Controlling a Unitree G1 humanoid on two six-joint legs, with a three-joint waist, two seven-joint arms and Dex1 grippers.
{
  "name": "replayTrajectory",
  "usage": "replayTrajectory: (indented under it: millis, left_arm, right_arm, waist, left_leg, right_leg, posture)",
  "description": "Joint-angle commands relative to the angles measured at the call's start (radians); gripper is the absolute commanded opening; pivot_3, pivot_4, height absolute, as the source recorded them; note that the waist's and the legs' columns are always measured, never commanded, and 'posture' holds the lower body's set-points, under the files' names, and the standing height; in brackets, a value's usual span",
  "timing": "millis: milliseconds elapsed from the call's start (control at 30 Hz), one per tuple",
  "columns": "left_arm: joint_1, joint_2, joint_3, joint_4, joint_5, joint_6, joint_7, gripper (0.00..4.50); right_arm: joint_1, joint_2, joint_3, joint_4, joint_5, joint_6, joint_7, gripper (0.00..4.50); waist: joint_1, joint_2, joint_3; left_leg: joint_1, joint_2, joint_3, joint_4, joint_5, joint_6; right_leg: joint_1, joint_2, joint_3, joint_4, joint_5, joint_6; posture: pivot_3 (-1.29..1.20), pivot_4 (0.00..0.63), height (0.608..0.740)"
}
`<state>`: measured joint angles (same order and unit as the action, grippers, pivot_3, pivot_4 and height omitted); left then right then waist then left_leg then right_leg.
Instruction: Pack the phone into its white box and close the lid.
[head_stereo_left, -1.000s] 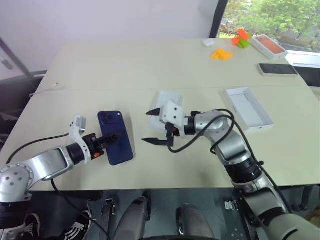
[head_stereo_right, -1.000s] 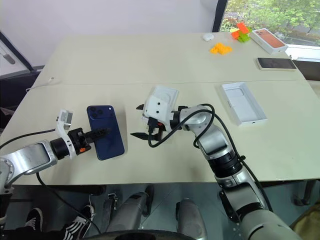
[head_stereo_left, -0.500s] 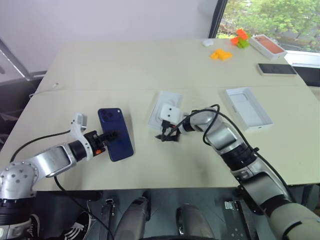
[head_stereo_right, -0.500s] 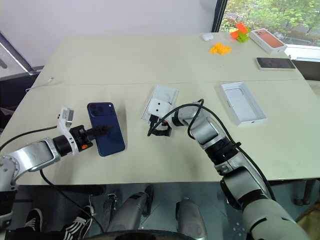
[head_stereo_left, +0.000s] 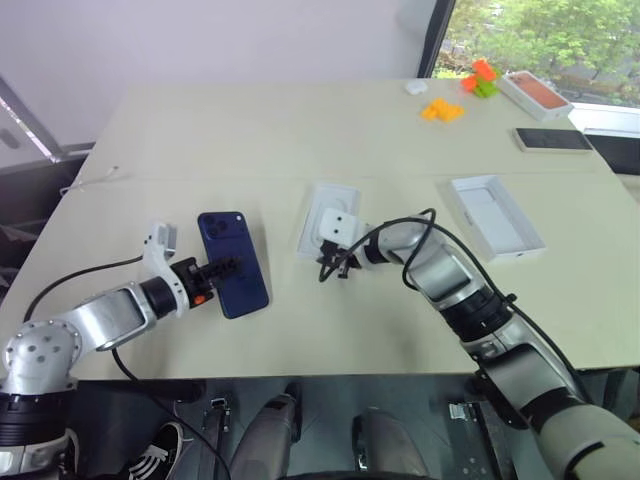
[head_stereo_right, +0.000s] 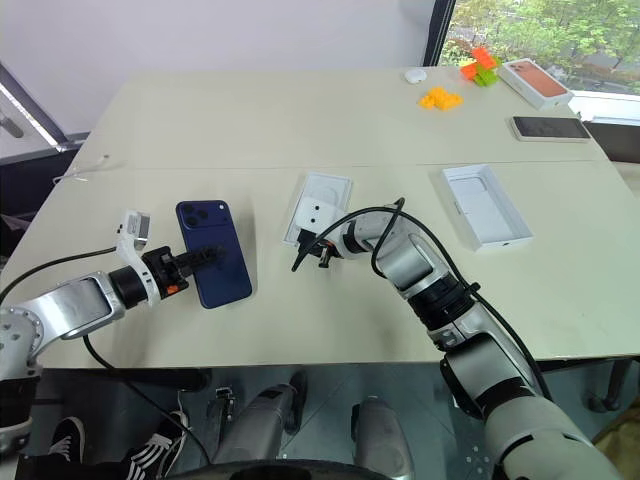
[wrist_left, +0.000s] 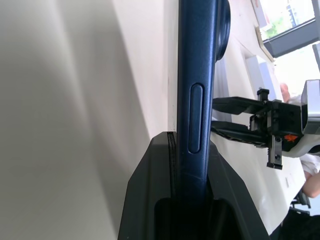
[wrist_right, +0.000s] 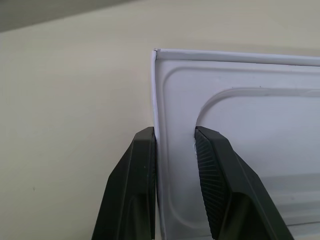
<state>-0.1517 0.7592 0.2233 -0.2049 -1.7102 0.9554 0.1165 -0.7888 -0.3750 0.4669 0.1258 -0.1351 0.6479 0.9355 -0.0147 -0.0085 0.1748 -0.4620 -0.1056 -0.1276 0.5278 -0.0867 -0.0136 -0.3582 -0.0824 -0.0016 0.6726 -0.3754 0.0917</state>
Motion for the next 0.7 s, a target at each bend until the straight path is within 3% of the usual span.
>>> replayTrajectory:
  millis: [33,100,233,500,700]
  left_arm:
    - [-0.019,0.0,0.031,-0.027,-0.004,-0.002,-0.006,0.0]
    - [-0.021,-0.004,0.029,-0.026,-0.011,-0.001,-0.004,0.0]
    - [-0.02,-0.008,0.028,-0.037,-0.009,0.0,-0.005,0.0]
    - [-0.006,0.004,0.039,-0.071,0.065,-0.003,-0.055,0.0]
    - [-0.017,-0.008,0.029,-0.062,0.103,0.002,-0.087,0.0]
  right_arm:
    - [0.008,-0.016,0.018,-0.005,-0.011,-0.025,0.008,0.71]
    - [0.013,-0.022,0.014,-0.011,-0.004,-0.026,0.019,0.5]
    - [0.027,-0.055,-0.022,-0.054,0.024,-0.078,0.046,0.5]
    - [0.251,-0.309,-0.137,-0.368,0.191,-0.172,0.248,0.5]
    - [0.373,-0.416,-0.206,-0.479,0.246,-0.189,0.264,0.5]
  waist:
    - [-0.001,0.0,0.0]
    - [-0.001,0.0,0.0]
    - [0.002,0.0,0.0]
    - [0.004,-0.001,0.0]
    - [0.0,-0.001,0.0]
  left_leg:
    - [0.0,0.0,0.0,0.0,0.0,0.0]
    - [0.0,0.0,0.0,0.0,0.0,0.0]
    - [0.0,0.0,0.0,0.001,0.0,0.0]
    - [0.0,0.0,0.0,0.001,0.0,0.0]
    - [0.0,0.001,0.002,0.002,0.0,0.0]
  right_leg:
    - [0.0,0.0,0.0,0.0,0.0,0.0]
    - [0.0,0.0,0.0,0.0,0.0,0.0]
    - [0.0,0.0,0.0,0.002,0.0,0.0]
    - [0.0,-0.001,0.0,0.002,0.0,0.0]
    - [0.001,-0.001,0.0,0.002,-0.002,-0.003]
  posture:
    - [0.0,0.15,0.74]
    - [0.0,0.15,0.74]
    - [0.0,0.15,0.74]
    - [0.0,0.15,0.74]
    - [0.0,0.15,0.74]
